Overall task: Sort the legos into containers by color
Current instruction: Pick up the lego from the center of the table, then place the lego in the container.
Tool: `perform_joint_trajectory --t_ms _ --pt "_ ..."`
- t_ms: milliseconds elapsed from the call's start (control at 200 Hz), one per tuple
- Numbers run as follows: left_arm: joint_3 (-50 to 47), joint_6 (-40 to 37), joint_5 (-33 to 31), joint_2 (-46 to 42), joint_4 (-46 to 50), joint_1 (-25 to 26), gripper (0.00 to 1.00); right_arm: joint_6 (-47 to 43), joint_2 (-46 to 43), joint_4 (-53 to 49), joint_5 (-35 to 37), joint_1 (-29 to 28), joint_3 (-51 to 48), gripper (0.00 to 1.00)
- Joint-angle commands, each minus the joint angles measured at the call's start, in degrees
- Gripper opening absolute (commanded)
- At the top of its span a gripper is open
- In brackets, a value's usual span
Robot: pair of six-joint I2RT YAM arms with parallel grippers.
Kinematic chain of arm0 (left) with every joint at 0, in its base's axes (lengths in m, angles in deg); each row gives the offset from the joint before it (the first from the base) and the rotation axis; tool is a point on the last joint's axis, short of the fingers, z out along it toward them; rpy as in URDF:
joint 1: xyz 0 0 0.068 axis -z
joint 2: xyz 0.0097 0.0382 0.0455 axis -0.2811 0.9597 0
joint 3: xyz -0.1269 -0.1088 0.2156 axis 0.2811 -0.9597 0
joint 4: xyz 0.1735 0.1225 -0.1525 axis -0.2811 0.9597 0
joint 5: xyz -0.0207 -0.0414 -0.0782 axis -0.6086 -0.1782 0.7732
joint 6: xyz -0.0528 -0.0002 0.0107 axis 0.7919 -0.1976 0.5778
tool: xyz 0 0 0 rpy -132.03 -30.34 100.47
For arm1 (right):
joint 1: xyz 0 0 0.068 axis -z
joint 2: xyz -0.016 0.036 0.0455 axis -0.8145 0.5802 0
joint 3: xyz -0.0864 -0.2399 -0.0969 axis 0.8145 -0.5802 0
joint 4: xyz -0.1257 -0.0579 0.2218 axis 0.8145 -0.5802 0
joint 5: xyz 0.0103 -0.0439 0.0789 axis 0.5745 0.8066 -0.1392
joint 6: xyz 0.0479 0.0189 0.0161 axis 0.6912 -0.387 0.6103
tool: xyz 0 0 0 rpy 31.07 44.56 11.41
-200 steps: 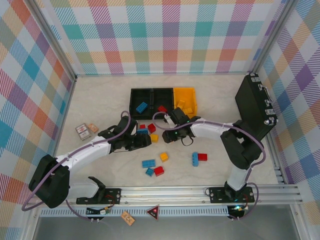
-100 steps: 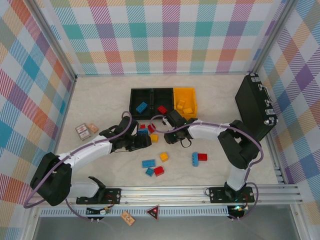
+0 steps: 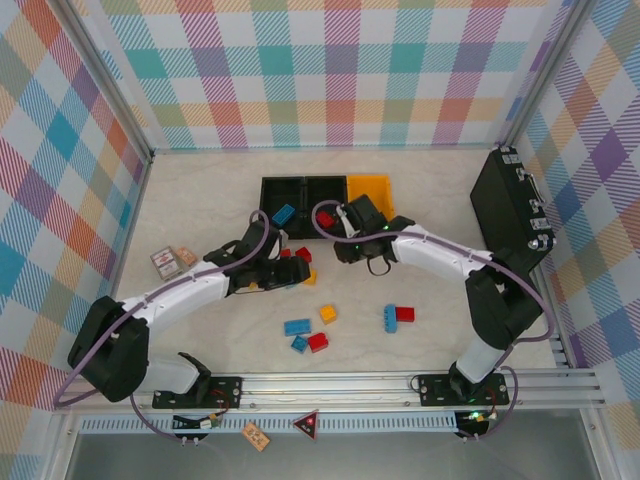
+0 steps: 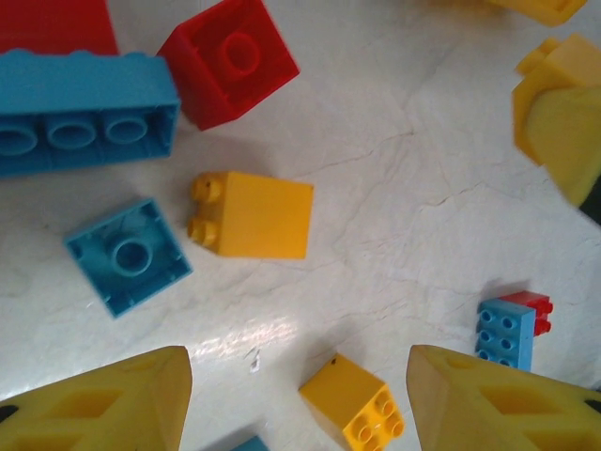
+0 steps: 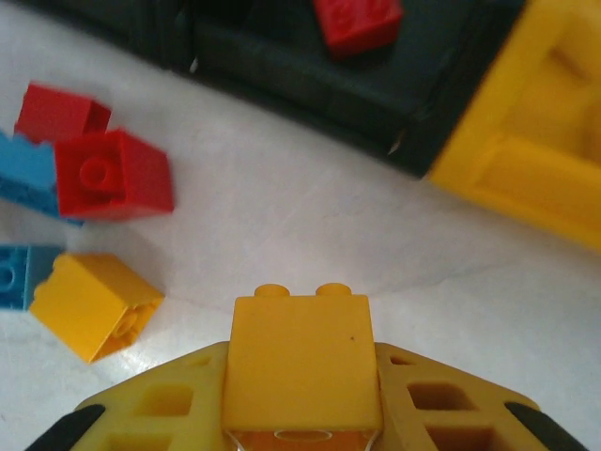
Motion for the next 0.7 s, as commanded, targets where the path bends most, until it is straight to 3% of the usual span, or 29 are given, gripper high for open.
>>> perform_joint_trajectory --t_ms 0,395,695 --pt "2.37 0.99 1.39 1.88 -4.64 0.55 0.62 3.67 -0.54 -5.13 1.24 2.78 3.59 0.3" --pt "7.14 2.65 0.51 7.66 -8.91 1.91 0.62 7.85 10.83 -12.15 3.03 10.99 19.0 0.3" --pt "7.24 3.1 0.25 8.38 -9.56 2.8 0.62 7.72 20.01 -17.54 6.14 12.56 30.17 0.32"
